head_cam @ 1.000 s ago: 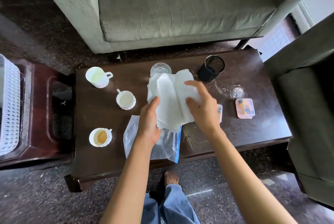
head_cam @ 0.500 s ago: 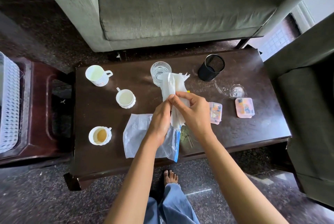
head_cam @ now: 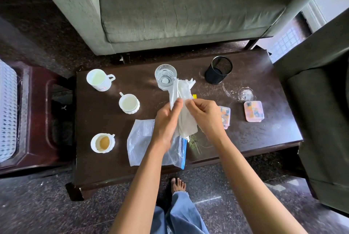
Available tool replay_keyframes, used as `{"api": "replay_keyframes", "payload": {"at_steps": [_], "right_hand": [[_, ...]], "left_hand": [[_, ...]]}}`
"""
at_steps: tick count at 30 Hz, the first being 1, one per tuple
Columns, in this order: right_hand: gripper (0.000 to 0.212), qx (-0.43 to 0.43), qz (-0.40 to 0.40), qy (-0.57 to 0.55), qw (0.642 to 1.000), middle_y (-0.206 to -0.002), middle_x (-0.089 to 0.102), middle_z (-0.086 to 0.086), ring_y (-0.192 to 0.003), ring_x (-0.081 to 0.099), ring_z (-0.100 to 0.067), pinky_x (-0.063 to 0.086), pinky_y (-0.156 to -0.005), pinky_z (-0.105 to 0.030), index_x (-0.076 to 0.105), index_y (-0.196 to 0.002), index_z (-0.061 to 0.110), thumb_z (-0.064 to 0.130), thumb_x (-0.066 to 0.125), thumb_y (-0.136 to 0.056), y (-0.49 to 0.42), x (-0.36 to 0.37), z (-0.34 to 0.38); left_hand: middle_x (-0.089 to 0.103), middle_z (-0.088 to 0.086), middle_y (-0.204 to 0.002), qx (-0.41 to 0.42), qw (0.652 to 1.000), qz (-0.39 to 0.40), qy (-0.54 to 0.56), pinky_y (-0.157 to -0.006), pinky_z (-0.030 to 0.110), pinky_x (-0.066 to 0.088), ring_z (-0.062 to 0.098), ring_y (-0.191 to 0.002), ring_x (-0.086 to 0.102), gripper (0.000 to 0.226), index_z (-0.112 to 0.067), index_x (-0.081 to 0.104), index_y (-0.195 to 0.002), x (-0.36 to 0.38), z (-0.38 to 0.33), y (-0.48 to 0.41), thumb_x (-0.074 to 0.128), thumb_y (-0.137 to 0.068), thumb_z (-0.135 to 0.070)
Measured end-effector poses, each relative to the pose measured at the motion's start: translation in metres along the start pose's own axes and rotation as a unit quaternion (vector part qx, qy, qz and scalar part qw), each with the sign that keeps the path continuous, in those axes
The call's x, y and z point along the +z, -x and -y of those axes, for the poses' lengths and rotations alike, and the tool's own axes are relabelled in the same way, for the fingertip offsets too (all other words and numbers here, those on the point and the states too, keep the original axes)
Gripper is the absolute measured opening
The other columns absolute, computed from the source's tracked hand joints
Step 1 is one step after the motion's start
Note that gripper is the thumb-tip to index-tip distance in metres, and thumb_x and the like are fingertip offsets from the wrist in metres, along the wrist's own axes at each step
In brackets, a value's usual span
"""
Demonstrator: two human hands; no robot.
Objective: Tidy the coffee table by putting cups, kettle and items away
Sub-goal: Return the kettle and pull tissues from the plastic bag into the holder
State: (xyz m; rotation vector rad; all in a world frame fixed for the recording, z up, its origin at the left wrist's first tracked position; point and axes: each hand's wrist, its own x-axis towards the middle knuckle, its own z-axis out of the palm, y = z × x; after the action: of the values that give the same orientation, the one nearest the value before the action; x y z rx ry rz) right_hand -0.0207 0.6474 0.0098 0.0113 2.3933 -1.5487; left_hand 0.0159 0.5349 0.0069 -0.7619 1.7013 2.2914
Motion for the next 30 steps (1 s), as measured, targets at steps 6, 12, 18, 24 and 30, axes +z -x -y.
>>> {"api": "replay_keyframes", "payload": {"at_steps": [6, 12, 18, 24, 30], "right_hand": [[0.047, 0.043, 0.012, -0.056, 0.997, -0.061, 0.03, -0.008, -0.06, 0.025, -0.02, 0.021, -0.054, -0.033, 0.038, -0.059, 0.0, 0.029, 0.055, -0.091, -0.001, -0.003, -0.004], [0.032, 0.182, -0.013, -0.222, 0.958, -0.064, 0.049, -0.003, -0.052, 0.045, -0.013, 0.037, -0.05, -0.02, 0.052, -0.064, 0.01, 0.02, 0.056, -0.094, -0.005, -0.015, 0.007], [0.023, 0.205, -0.01, -0.288, 0.935, -0.07, 0.062, -0.005, -0.058, 0.058, -0.015, 0.047, -0.052, -0.022, 0.06, -0.073, 0.009, 0.019, 0.058, -0.094, -0.011, -0.028, 0.008], [0.031, 0.165, 0.011, -0.24, 0.957, -0.068, 0.046, -0.01, -0.058, 0.045, -0.017, 0.037, -0.053, -0.022, 0.05, -0.065, 0.009, 0.02, 0.058, -0.093, -0.009, -0.027, 0.01], [0.025, 0.154, -0.001, -0.201, 0.967, -0.071, 0.056, -0.011, -0.064, 0.051, -0.02, 0.042, -0.059, -0.025, 0.062, -0.075, 0.004, 0.02, 0.056, -0.094, -0.008, -0.026, 0.013]], "left_hand": [[0.071, 0.001, -0.088, -0.016, 0.996, -0.079, -0.023, -0.072, 0.035, 0.054, 0.019, -0.085, 0.066, 0.009, -0.022, 0.067, -0.09, -0.003, 0.006, -0.004, 0.059, -0.092, -0.024], [0.071, 0.005, -0.087, -0.047, 0.994, -0.094, 0.038, -0.077, 0.043, 0.055, 0.025, -0.089, 0.065, 0.011, -0.021, 0.068, -0.085, -0.013, 0.003, -0.008, 0.061, -0.091, -0.027], [0.072, 0.0, -0.095, -0.052, 0.99, -0.103, 0.077, -0.085, 0.046, 0.054, 0.024, -0.099, 0.065, 0.009, -0.026, 0.066, -0.094, -0.023, 0.0, -0.01, 0.057, -0.093, -0.027], [0.071, -0.007, -0.092, -0.048, 0.995, -0.055, 0.069, -0.078, 0.037, 0.055, 0.014, -0.089, 0.066, 0.024, -0.031, 0.061, -0.093, -0.017, -0.003, -0.005, 0.043, -0.096, -0.047], [0.075, 0.0, -0.089, -0.01, 0.997, -0.07, 0.041, -0.078, 0.041, 0.058, 0.019, -0.086, 0.071, 0.02, -0.019, 0.067, -0.092, -0.02, 0.001, -0.005, 0.078, -0.076, -0.014]]}}
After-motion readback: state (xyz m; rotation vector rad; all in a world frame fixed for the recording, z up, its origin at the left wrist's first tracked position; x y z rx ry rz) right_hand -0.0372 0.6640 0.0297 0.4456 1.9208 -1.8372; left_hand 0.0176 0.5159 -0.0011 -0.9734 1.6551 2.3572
